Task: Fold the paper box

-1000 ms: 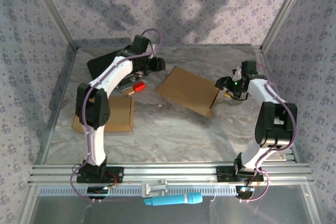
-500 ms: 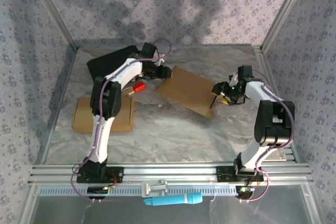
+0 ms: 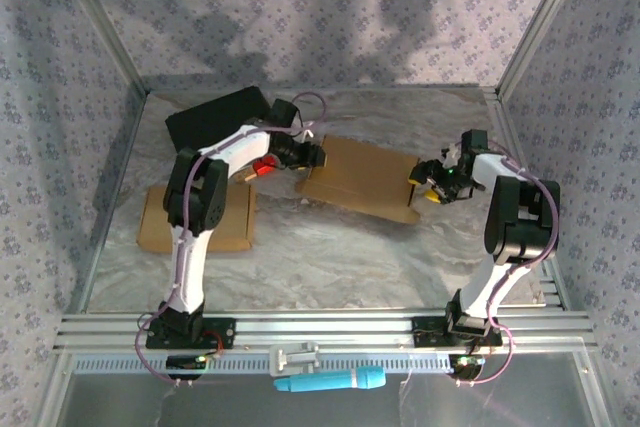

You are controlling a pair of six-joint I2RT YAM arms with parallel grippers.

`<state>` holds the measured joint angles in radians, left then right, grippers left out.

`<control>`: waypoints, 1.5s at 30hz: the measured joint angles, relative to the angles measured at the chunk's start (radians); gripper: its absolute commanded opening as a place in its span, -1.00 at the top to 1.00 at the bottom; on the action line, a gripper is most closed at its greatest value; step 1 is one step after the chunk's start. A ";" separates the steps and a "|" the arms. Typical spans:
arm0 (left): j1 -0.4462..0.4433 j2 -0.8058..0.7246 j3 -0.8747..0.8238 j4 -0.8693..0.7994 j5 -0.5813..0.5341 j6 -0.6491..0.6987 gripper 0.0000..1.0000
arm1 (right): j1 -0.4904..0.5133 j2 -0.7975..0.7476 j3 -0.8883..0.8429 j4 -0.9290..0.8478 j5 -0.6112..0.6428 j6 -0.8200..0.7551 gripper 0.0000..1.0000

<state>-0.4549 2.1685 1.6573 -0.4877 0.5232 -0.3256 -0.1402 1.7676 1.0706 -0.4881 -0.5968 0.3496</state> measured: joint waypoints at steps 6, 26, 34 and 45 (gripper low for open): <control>-0.006 -0.051 -0.091 0.039 0.001 -0.032 0.33 | -0.015 0.029 0.000 0.033 -0.039 -0.023 -0.42; 0.065 -0.111 -0.282 0.260 0.121 -0.175 0.68 | -0.027 0.077 -0.021 0.187 -0.226 0.021 -0.71; 0.102 -0.119 -0.324 0.310 0.161 -0.218 0.69 | -0.006 0.103 -0.021 0.212 -0.297 0.030 -0.75; 0.118 -0.119 -0.324 0.309 0.162 -0.219 0.62 | 0.071 0.138 -0.004 0.329 -0.383 0.127 -0.36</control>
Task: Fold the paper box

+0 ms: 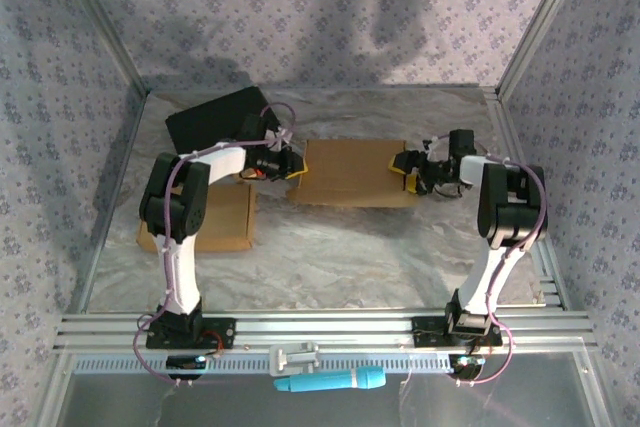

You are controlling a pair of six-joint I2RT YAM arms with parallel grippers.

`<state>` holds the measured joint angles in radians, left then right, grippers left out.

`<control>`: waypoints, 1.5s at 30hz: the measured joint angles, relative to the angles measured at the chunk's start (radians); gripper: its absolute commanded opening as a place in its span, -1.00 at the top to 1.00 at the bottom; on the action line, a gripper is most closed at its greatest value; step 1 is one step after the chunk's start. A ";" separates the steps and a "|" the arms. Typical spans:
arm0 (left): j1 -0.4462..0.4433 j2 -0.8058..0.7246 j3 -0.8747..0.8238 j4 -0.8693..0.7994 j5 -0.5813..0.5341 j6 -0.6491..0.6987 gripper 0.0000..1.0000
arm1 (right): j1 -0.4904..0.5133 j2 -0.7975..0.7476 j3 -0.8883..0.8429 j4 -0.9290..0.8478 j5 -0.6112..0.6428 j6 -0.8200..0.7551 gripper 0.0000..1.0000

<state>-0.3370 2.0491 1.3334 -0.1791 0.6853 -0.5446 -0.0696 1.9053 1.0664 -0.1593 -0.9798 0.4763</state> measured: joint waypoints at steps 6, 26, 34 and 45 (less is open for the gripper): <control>0.010 -0.014 0.000 -0.005 -0.031 -0.019 0.31 | 0.014 0.001 -0.019 0.121 -0.017 0.146 -0.02; -0.281 -0.502 0.039 -0.180 -0.364 0.500 -0.22 | -0.035 -0.079 0.026 -0.180 -0.058 0.408 0.28; -0.584 -0.685 -0.087 -0.299 -0.531 1.006 -0.52 | -0.054 -0.211 -0.082 -0.518 -0.091 0.375 0.35; -0.625 -0.619 -0.175 -0.312 -0.784 1.327 -0.68 | -0.085 -0.158 -0.048 -0.729 -0.122 0.342 0.36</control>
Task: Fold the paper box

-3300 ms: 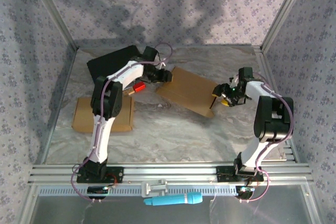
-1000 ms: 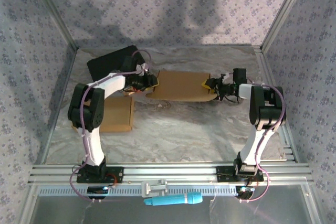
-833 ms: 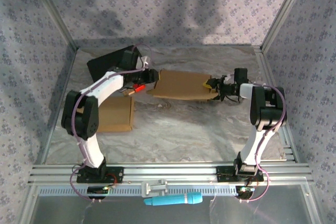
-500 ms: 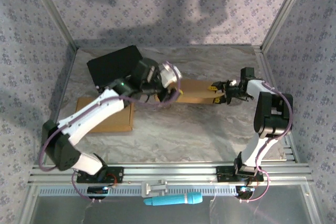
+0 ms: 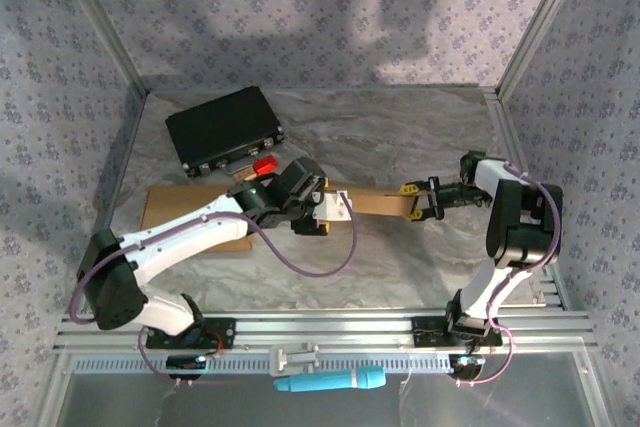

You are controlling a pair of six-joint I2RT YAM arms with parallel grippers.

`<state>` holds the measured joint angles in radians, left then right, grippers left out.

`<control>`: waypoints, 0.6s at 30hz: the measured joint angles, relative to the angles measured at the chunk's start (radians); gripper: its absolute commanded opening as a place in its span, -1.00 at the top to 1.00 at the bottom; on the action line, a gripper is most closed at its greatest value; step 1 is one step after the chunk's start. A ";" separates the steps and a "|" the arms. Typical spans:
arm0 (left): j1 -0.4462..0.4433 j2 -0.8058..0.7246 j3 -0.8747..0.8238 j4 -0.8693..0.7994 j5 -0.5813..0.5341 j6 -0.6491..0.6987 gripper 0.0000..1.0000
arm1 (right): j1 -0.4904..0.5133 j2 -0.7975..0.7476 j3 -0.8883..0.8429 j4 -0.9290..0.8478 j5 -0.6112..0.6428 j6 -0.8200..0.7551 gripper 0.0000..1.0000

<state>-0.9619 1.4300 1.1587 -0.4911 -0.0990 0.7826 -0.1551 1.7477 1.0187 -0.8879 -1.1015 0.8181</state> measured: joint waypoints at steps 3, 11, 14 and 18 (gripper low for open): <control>0.009 0.027 0.000 0.032 -0.031 0.036 -0.71 | 0.000 0.019 0.024 -0.027 0.000 -0.015 0.36; 0.038 0.106 0.009 0.079 -0.056 0.078 -0.60 | -0.009 0.060 0.033 -0.049 -0.019 -0.021 0.22; 0.053 0.147 0.030 0.091 -0.059 0.084 -0.54 | -0.011 0.076 0.035 -0.048 -0.030 -0.014 0.15; 0.091 0.186 0.081 0.086 -0.045 0.082 -0.44 | -0.011 0.105 0.035 -0.037 -0.052 0.012 0.03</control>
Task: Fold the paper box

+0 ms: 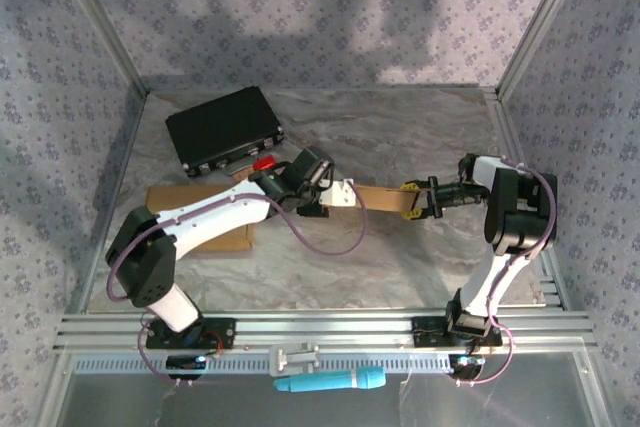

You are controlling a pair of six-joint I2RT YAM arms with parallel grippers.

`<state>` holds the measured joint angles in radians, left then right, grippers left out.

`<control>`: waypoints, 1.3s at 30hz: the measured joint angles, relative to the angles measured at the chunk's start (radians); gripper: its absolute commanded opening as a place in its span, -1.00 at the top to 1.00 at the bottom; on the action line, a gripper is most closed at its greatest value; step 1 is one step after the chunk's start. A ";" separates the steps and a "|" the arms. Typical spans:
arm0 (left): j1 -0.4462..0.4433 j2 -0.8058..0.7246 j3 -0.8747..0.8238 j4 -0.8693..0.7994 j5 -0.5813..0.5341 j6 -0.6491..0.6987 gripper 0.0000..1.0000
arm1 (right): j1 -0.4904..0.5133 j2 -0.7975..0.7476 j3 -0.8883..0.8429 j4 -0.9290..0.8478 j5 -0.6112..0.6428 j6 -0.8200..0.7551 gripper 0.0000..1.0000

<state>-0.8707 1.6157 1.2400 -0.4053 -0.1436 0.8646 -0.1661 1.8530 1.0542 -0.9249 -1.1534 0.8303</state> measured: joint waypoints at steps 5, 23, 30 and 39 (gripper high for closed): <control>0.033 0.054 0.101 -0.080 0.066 0.000 -0.39 | -0.006 0.032 0.016 0.013 -0.034 0.045 -0.31; 0.075 0.183 0.350 -0.351 0.271 -0.111 -0.15 | -0.082 -0.156 0.221 -0.002 0.243 0.151 -0.63; 0.086 0.222 0.406 -0.371 0.279 -0.153 -0.09 | -0.029 -0.171 0.156 0.049 0.275 0.185 -0.62; 0.144 0.281 0.521 -0.454 0.389 -0.232 0.08 | -0.087 -0.166 0.172 0.035 0.385 0.180 -0.59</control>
<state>-0.7269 1.8965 1.7607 -0.8589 0.2459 0.6331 -0.2531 1.6875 1.2259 -0.8898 -0.7689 1.0103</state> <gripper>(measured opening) 0.470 0.804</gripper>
